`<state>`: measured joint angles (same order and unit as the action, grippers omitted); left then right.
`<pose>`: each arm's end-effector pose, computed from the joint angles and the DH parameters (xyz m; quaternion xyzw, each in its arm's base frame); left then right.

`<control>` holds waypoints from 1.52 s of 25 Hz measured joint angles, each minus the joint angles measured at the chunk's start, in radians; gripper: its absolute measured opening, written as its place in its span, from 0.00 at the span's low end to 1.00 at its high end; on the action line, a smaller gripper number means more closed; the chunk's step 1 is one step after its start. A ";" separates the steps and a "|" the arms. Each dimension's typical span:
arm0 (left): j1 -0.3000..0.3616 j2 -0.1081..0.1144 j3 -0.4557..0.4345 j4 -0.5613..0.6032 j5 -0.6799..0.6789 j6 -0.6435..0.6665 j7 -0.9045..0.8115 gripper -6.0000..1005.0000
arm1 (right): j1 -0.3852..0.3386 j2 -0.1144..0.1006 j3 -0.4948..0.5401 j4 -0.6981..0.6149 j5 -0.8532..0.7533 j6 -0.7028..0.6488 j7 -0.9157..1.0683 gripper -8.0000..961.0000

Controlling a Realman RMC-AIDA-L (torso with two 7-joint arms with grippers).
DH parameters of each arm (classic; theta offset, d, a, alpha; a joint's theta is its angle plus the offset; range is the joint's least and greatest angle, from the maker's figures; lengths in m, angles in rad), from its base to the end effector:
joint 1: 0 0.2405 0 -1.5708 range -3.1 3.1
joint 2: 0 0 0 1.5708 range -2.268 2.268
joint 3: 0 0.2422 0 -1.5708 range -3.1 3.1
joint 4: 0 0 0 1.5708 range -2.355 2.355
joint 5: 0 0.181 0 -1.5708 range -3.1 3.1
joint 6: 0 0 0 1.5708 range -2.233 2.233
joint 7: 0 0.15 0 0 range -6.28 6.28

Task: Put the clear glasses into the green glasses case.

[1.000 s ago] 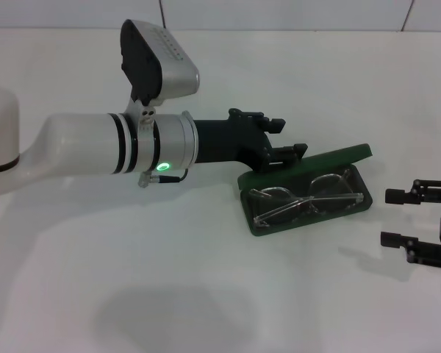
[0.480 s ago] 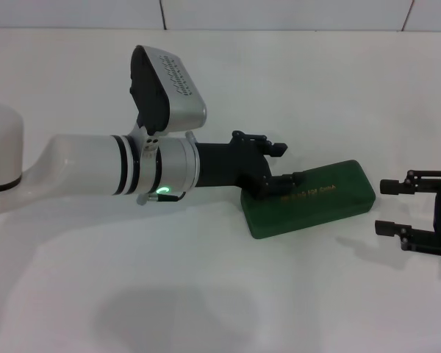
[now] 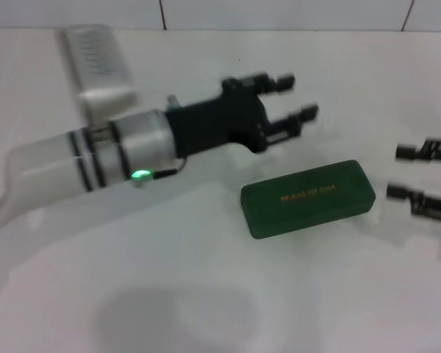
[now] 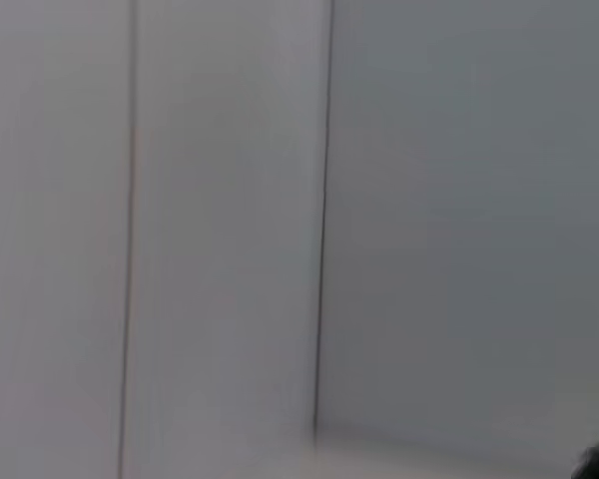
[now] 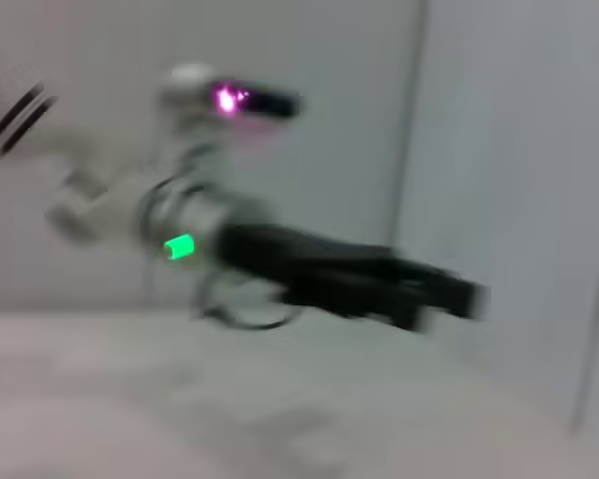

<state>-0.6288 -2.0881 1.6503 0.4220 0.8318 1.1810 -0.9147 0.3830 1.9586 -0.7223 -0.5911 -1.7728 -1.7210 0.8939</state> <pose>-0.1469 0.3220 -0.0692 -0.9134 -0.0971 -0.3590 0.1652 0.2618 0.2684 0.0481 -0.9378 0.0235 0.2781 0.2065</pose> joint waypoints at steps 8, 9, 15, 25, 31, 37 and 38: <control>0.166 0.086 -0.140 -0.013 0.023 0.348 0.100 0.59 | 0.113 0.007 0.045 0.032 0.071 -0.098 0.027 0.61; 0.190 0.092 -0.141 -0.012 0.035 0.365 0.117 0.59 | 0.128 0.009 0.042 0.042 0.069 -0.116 0.026 0.61; 0.284 0.092 -0.143 -0.013 0.102 0.407 0.194 0.59 | 0.171 0.030 -0.029 0.061 0.063 -0.116 0.018 0.61; 0.286 0.086 -0.145 -0.014 0.149 0.414 0.211 0.59 | 0.169 0.044 -0.055 0.059 0.062 -0.103 0.004 0.62; 0.281 0.086 -0.145 -0.013 0.150 0.412 0.211 0.59 | 0.169 0.048 -0.084 0.059 0.062 -0.095 0.003 0.63; 0.275 0.087 -0.145 -0.014 0.153 0.410 0.211 0.59 | 0.174 0.054 -0.142 0.052 0.063 -0.073 0.008 0.63; 0.274 0.087 -0.146 -0.014 0.153 0.410 0.211 0.59 | 0.173 0.054 -0.145 0.052 0.064 -0.074 0.008 0.63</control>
<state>-0.3548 -2.0008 1.5047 0.4081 0.9846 1.5906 -0.7032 0.5565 2.0121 -0.8676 -0.5394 -1.7083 -1.7949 0.9015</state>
